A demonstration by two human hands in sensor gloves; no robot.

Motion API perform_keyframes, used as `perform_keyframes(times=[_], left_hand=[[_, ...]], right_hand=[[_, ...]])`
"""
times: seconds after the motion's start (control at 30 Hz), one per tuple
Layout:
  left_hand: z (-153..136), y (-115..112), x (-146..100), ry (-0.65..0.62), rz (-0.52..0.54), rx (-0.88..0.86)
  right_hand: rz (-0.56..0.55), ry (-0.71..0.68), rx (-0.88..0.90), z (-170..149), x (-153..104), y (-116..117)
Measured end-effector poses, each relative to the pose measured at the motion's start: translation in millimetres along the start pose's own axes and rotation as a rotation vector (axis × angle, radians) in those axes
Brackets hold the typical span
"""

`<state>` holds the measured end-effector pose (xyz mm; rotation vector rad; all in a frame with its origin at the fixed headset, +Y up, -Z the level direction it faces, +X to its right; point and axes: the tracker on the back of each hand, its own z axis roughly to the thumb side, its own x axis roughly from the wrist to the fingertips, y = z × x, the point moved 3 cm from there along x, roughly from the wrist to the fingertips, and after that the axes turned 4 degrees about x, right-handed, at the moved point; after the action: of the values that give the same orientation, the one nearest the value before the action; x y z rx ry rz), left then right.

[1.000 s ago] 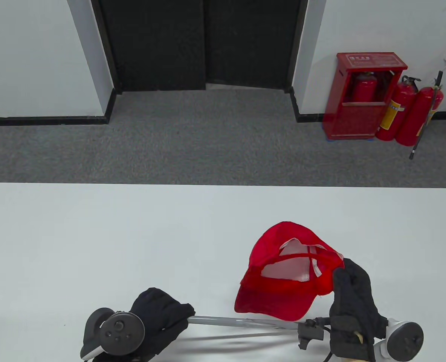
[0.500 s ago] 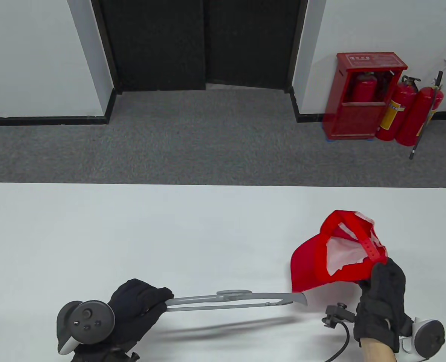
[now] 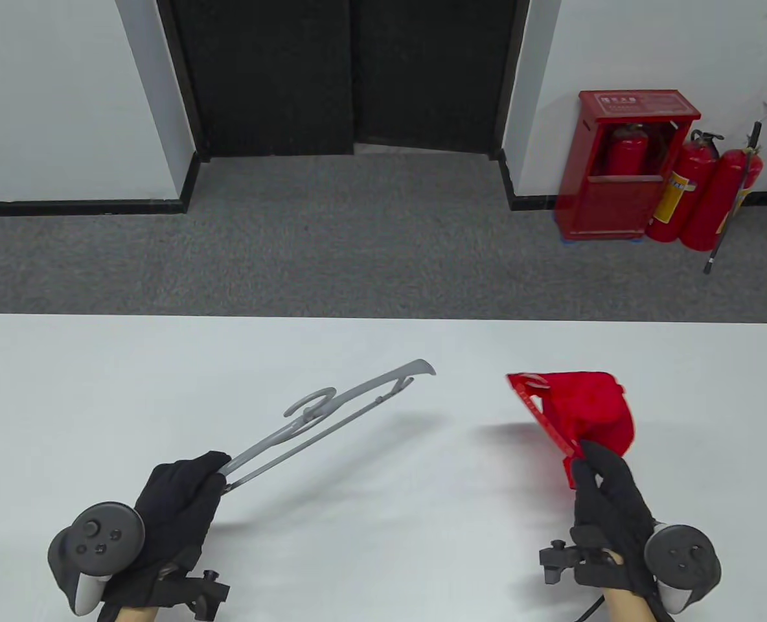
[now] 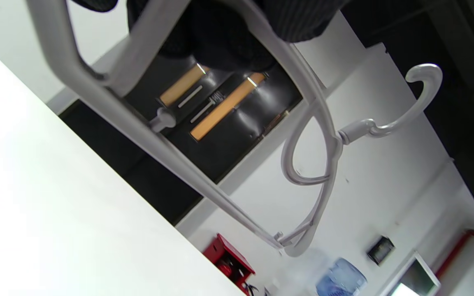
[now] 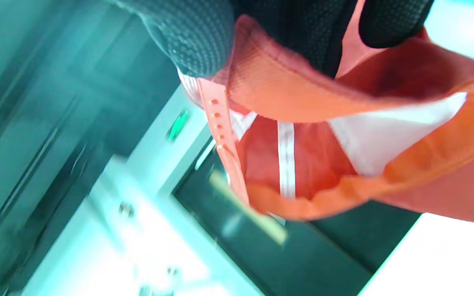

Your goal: Remove the baseball cap from gray hanger

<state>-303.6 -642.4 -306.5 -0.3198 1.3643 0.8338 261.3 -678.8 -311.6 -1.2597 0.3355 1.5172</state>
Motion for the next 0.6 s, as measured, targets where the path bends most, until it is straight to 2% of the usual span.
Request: perform_keyframes(times=[0.03, 0.1, 0.17, 0.27, 0.6], left_hand=[[-2, 0, 0, 0.009, 0.009, 0.003], [-6, 0, 0, 0.028, 0.016, 0.002], [-9, -1, 0, 0.043, 0.021, 0.004], [-11, -4, 0, 0.054, 0.018, 0.014], [-12, -18, 1, 0.026, 0.001, 0.164]], right_hand=[[0.047, -0.018, -0.035, 3, 0, 7], [0.212, -0.074, -0.157, 7, -4, 30], [0.311, -0.112, -0.250, 8, -7, 46], [0.384, -0.110, -0.330, 3, -10, 57], [0.609, 0.075, -0.404, -25, -14, 76]])
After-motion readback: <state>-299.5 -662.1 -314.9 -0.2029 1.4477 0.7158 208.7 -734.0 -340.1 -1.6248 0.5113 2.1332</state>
